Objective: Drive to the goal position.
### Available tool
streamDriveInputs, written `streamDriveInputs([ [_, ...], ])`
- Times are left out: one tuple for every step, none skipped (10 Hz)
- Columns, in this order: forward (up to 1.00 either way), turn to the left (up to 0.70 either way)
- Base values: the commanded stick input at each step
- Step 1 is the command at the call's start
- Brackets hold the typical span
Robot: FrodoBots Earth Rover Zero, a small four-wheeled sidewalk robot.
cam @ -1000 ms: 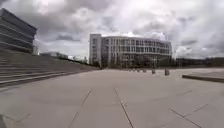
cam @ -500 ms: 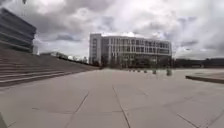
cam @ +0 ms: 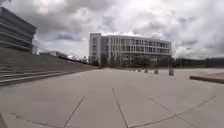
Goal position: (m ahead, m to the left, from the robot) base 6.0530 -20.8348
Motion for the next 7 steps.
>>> streamDriveInputs([
  [0.7,0.0],
  [0.7,0.0],
  [0.7,0.0],
  [0.7,0.0],
  [0.7,0.0],
  [0.7,0.0],
  [0.7,0.0],
])
